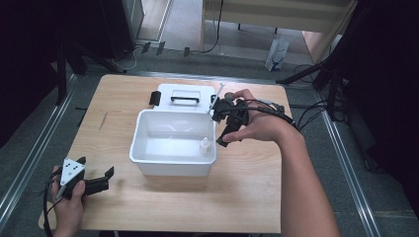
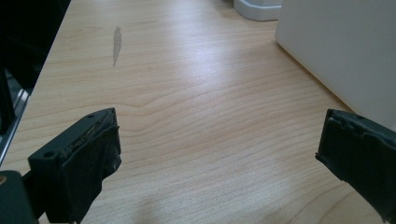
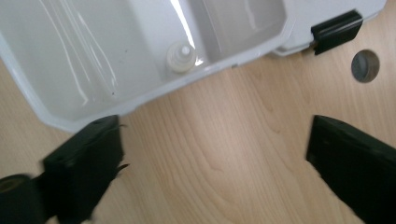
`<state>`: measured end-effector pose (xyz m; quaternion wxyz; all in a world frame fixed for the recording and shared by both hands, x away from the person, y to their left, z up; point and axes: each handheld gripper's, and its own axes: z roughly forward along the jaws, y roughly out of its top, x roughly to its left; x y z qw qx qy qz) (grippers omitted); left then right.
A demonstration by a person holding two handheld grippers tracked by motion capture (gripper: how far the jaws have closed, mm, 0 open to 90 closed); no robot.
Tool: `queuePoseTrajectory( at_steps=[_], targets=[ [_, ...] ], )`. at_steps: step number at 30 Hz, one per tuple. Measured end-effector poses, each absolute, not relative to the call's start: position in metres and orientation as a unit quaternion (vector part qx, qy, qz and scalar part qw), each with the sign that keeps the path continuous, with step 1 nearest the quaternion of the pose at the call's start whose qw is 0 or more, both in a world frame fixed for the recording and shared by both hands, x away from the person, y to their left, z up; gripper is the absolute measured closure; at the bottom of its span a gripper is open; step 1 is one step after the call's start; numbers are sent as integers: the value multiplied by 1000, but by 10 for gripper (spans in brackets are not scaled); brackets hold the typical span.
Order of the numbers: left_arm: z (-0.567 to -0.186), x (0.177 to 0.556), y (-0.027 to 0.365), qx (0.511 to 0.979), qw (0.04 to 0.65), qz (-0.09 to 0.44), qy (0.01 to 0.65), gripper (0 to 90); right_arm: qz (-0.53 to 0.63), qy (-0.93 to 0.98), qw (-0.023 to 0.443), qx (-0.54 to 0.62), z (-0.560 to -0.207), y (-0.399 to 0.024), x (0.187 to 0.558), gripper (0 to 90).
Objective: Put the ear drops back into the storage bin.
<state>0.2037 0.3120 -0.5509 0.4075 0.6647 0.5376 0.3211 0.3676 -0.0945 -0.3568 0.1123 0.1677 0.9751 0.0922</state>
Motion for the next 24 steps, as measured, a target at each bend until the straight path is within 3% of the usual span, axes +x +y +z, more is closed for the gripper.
queuePoseTrajectory(
  at_steps=[24],
  targets=[
    [-551,204,311,667,404,323,537,0,112,955,127,244,-401,-190,338,0]
  ],
)
